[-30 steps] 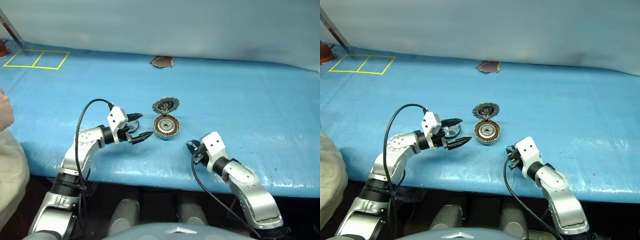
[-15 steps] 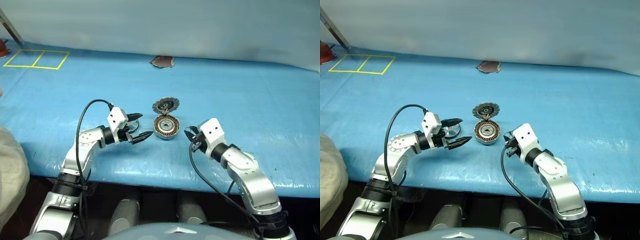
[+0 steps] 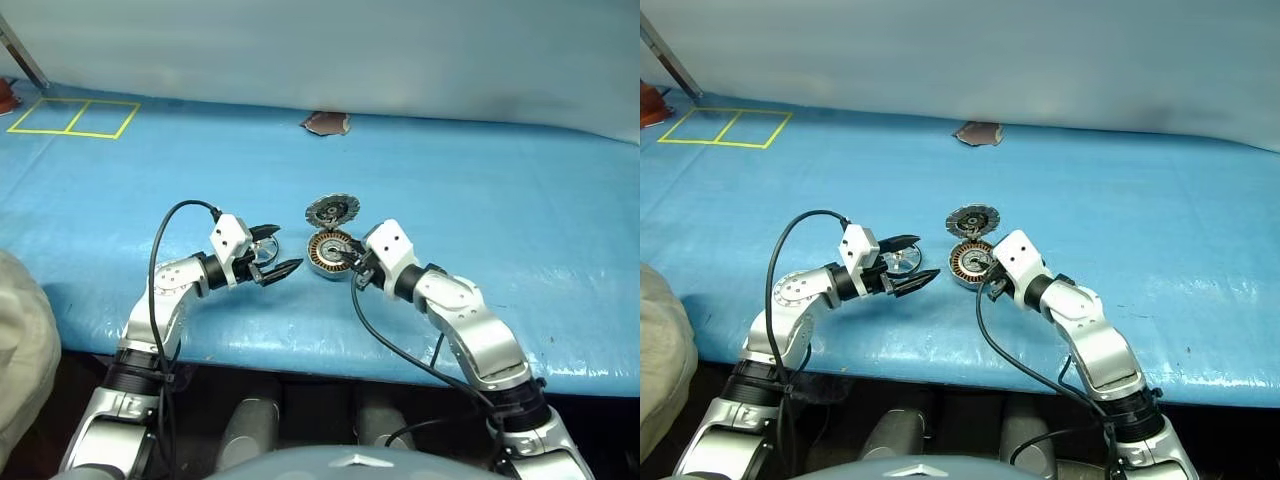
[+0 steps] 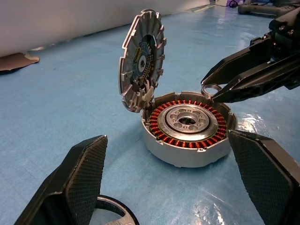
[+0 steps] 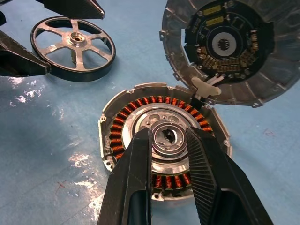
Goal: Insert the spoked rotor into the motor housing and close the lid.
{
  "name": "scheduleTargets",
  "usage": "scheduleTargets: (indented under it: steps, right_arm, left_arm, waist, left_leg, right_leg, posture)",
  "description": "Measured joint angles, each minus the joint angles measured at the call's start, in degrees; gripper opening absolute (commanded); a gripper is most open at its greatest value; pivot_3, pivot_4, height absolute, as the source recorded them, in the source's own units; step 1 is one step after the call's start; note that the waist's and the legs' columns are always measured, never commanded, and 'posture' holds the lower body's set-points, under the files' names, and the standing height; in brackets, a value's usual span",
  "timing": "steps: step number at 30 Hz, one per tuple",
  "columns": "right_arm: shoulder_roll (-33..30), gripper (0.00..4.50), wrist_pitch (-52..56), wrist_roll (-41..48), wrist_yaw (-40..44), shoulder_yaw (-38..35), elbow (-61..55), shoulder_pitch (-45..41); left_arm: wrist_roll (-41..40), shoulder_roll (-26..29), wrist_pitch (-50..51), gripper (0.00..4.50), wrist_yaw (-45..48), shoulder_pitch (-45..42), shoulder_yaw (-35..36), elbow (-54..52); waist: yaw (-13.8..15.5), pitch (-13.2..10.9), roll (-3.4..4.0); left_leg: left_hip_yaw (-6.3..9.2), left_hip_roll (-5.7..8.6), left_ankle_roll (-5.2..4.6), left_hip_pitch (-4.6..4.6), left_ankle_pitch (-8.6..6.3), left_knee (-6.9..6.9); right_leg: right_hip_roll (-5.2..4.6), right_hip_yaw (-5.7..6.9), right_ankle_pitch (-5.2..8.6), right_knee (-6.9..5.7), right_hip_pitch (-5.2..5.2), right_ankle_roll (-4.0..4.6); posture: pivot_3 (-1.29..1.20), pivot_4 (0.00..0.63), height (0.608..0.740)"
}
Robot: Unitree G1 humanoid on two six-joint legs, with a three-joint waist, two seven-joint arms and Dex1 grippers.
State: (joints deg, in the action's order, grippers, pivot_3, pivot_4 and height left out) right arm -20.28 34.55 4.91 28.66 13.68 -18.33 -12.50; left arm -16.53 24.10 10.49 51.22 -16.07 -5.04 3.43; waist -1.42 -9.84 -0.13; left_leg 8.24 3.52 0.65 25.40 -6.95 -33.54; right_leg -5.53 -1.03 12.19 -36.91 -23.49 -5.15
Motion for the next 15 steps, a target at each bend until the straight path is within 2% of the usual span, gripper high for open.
scheduleTargets:
  steps: [15]
  right_arm:
    - [2.9,0.76,-3.3,-0.1,0.2,0.8,7.5,-4.5]
  left_arm:
    - [-0.1,0.9,0.2,4.50,1.4,0.0,0.0,-0.1]
  waist:
    - [-0.2,0.0,0.00]
  left_leg:
    - [-0.01,0.06,-0.01,-0.02,0.01,0.00]
  right_leg:
    - [0.06,0.00,-0.06,-0.01,0.00,0.03]
  posture:
    - [0.00,0.150,0.740]
